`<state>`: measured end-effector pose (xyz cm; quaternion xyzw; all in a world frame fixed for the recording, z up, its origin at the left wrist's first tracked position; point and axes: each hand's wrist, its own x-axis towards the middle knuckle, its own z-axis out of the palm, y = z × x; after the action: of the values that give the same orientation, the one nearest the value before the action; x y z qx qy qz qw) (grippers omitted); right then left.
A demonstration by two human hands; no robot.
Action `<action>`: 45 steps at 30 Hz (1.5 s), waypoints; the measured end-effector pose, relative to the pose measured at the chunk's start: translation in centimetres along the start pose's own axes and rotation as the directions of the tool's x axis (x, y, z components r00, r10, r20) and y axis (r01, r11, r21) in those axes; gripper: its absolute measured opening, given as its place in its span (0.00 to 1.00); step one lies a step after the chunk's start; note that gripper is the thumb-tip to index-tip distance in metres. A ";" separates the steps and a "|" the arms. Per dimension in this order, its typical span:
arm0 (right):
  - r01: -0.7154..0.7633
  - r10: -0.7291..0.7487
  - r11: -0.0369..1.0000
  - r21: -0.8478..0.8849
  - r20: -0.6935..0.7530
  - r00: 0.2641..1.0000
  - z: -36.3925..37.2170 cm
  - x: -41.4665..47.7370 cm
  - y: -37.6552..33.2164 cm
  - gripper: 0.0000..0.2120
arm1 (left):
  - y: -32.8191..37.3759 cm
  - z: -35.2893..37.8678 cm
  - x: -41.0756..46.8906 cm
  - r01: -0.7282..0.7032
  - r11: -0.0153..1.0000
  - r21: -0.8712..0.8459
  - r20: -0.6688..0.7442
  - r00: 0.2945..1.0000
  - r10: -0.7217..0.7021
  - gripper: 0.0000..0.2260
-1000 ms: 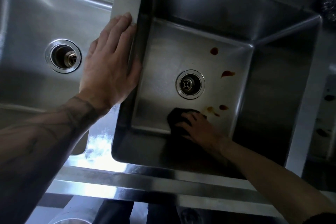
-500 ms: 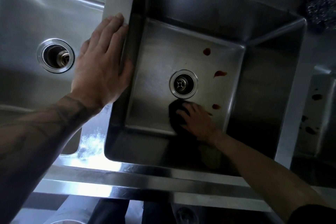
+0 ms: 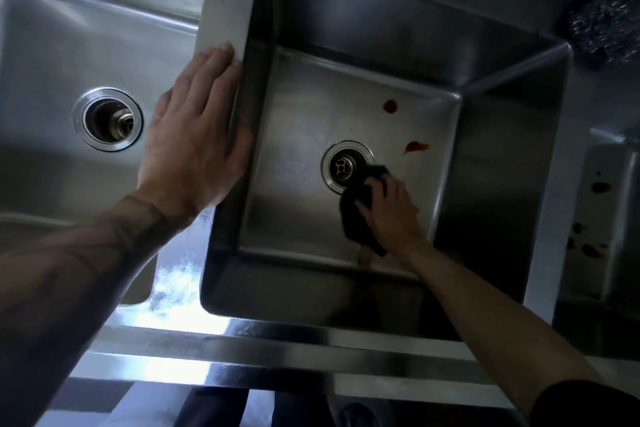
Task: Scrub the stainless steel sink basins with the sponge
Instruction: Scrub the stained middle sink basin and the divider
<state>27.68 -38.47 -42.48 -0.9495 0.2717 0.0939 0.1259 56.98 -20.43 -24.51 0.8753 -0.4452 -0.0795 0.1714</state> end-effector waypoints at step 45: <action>0.369 -0.353 0.929 -0.030 0.223 0.909 -0.4 -4.9 4.2 0.28 | -0.9 0.9 0.1 -0.041 0.999 0.002 -0.020 0.999 0.041 0.28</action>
<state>21.36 -39.60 -41.67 -0.9716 0.0729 0.1800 0.1354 57.49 -20.25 -25.63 0.8670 -0.4612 -0.0667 0.1765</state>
